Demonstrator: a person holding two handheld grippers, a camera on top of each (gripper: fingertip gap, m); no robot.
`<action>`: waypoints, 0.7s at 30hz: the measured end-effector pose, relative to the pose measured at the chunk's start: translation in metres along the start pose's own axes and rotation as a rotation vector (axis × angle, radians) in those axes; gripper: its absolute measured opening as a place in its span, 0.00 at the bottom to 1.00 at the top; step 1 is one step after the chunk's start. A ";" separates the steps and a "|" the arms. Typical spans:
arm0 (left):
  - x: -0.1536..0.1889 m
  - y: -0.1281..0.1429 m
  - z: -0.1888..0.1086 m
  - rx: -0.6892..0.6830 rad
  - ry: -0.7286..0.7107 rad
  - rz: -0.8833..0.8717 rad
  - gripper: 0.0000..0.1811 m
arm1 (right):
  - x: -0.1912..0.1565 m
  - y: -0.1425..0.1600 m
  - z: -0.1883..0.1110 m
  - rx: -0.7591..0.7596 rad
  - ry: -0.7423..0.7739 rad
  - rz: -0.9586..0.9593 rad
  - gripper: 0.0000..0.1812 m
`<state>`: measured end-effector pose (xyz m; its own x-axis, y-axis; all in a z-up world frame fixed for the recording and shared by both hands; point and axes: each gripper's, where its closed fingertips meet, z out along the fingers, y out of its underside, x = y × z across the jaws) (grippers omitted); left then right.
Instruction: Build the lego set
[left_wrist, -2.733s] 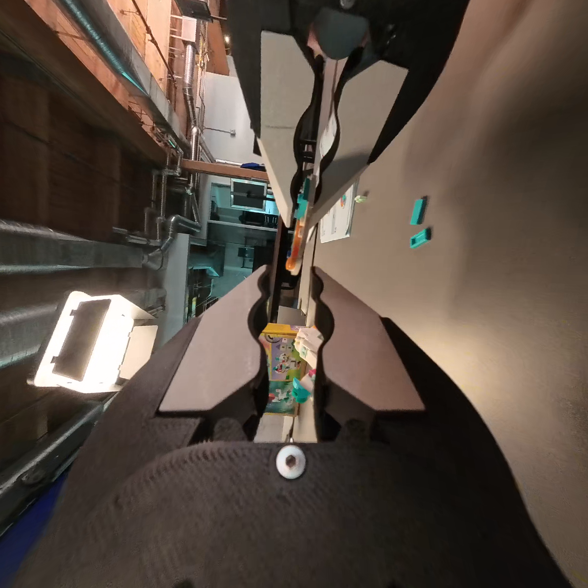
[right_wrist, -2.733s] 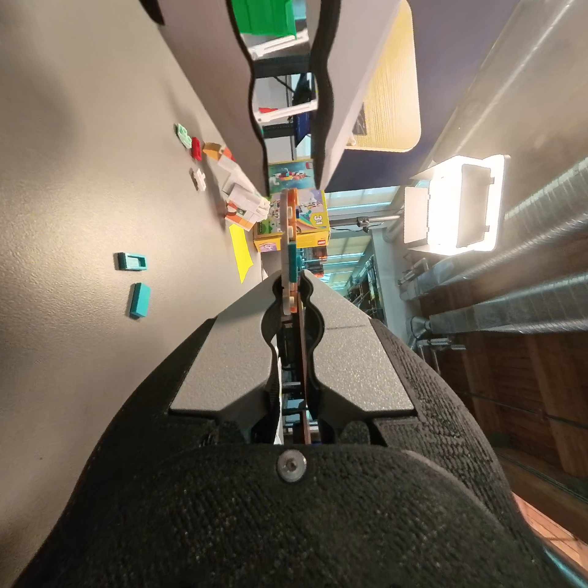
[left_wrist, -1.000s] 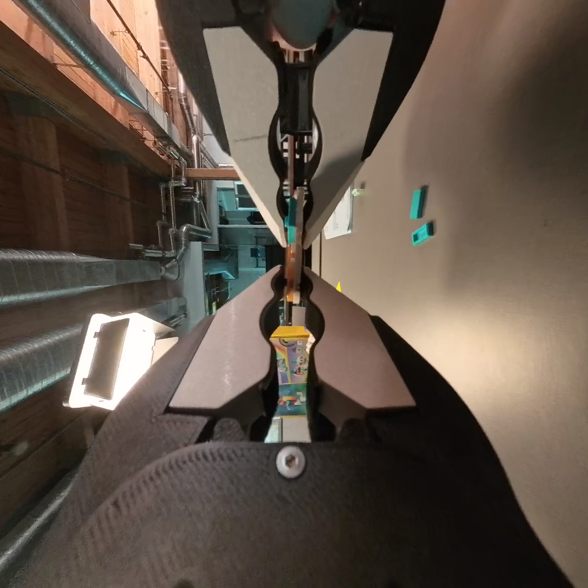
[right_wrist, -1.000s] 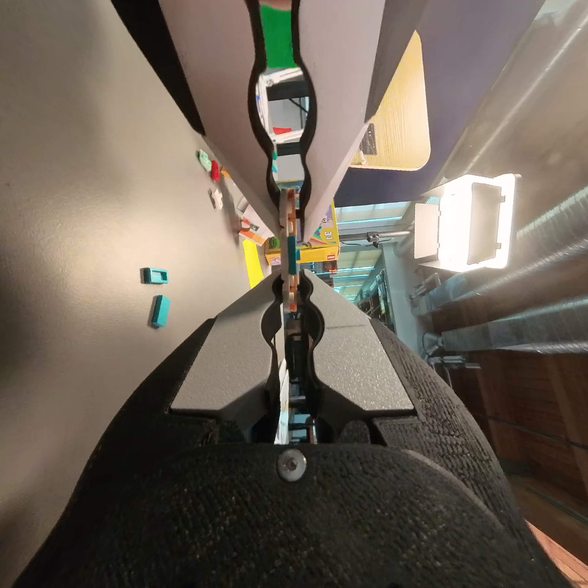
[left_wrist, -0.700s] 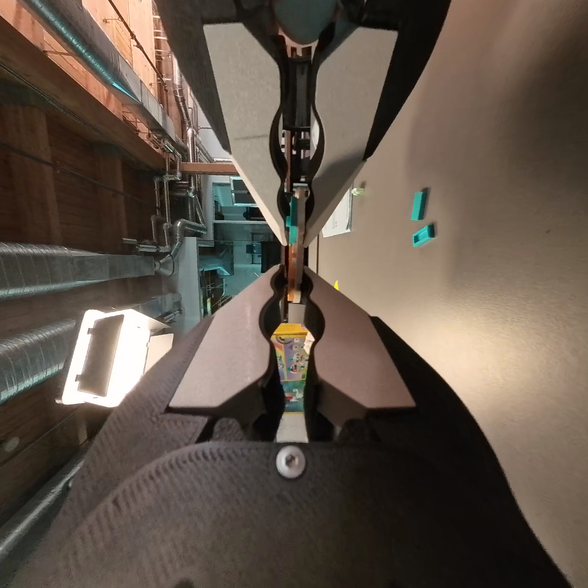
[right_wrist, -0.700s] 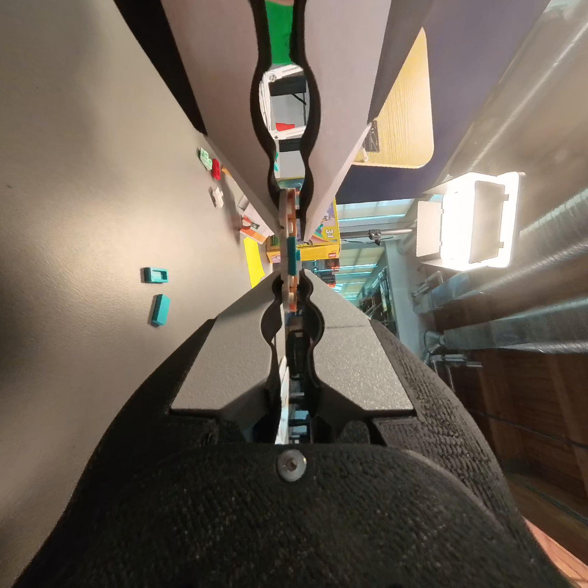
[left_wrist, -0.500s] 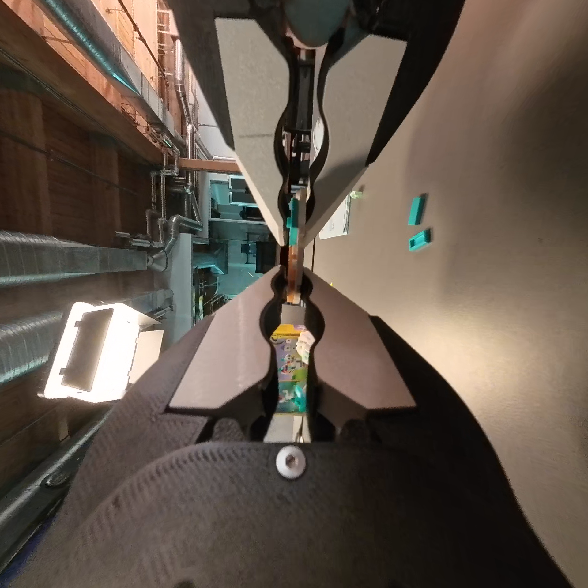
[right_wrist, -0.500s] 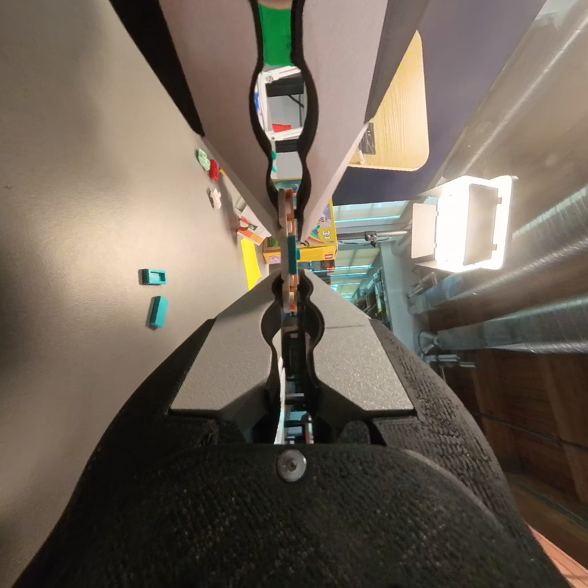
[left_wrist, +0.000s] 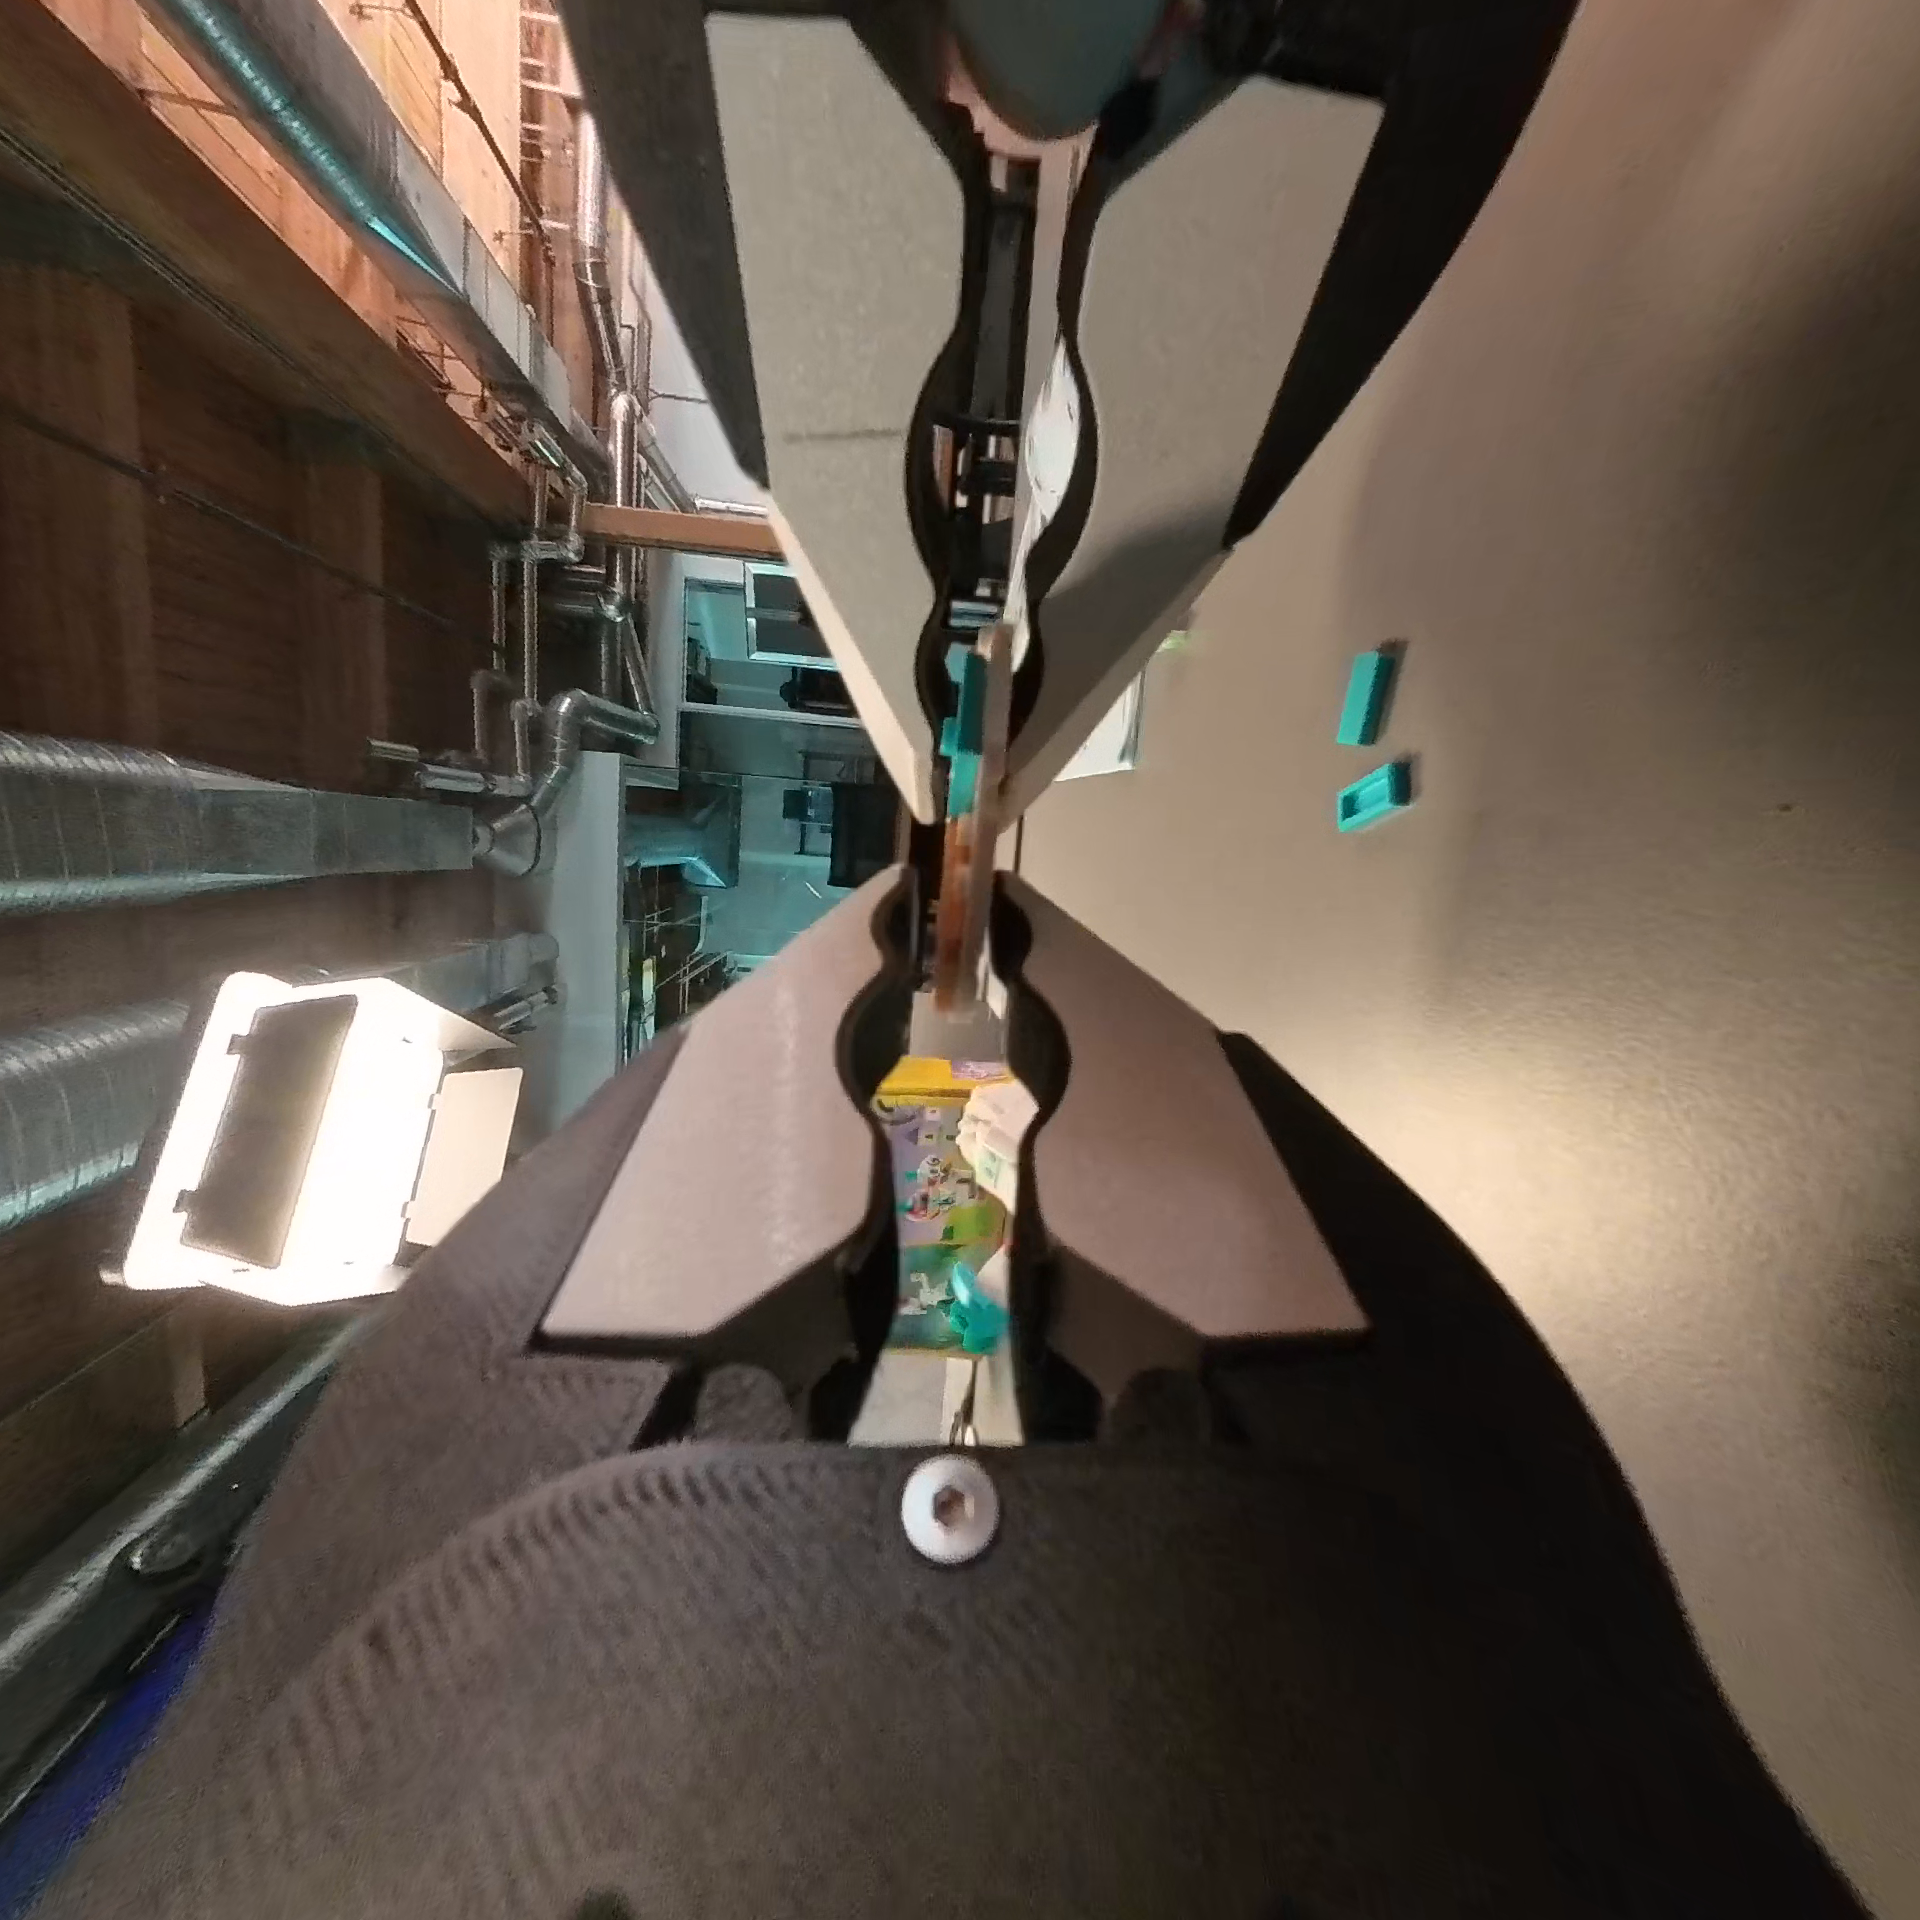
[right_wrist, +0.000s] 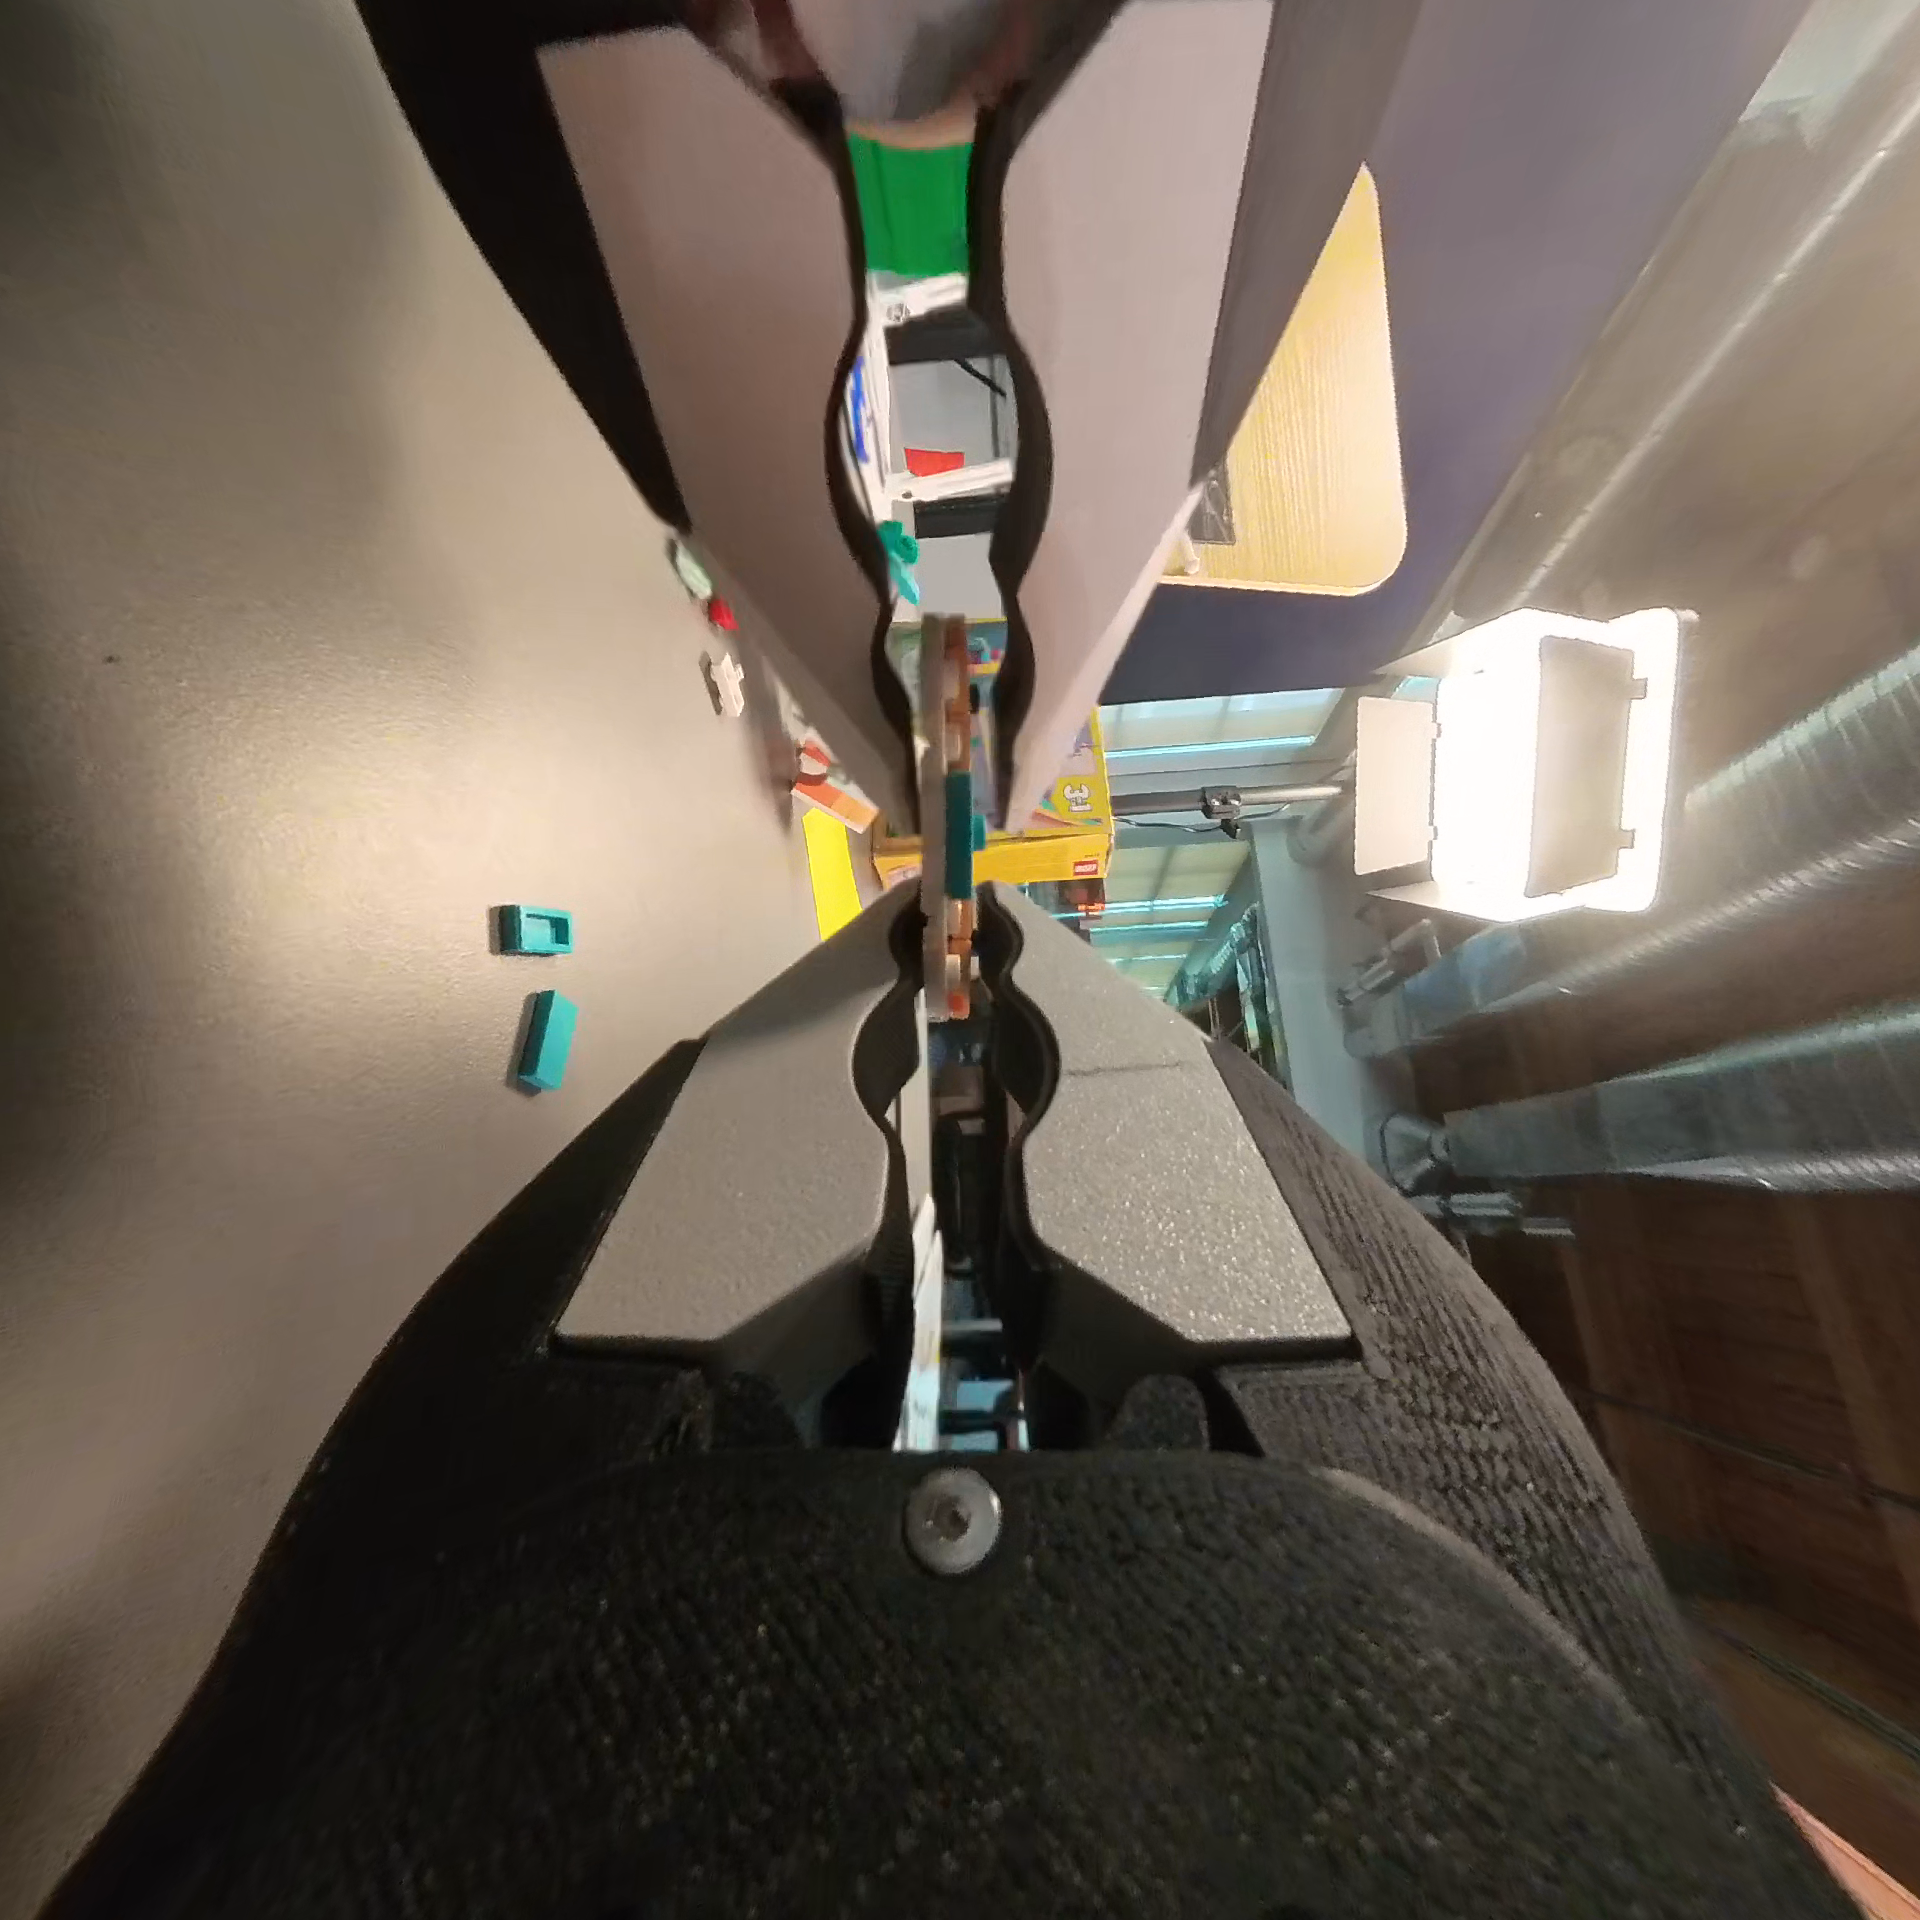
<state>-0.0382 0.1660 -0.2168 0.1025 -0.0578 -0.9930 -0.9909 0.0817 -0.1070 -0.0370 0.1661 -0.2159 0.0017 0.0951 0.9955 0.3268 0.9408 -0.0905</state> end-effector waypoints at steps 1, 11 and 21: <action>0.000 0.000 0.001 -0.003 0.000 0.004 0.09 | 0.000 -0.001 0.000 0.004 0.000 0.000 0.03; 0.006 0.001 0.005 -0.023 0.021 0.051 0.02 | -0.003 -0.003 -0.002 0.045 -0.025 0.043 0.14; 0.008 0.010 0.005 -0.034 0.050 0.000 0.02 | -0.006 -0.021 -0.012 0.150 -0.051 0.013 0.02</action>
<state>-0.0473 0.1710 -0.2258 0.0993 -0.1079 -0.9892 -0.9933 0.0478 -0.1050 -0.0327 0.1421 -0.2196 -0.0445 0.1202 0.9917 0.1822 0.9771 -0.1103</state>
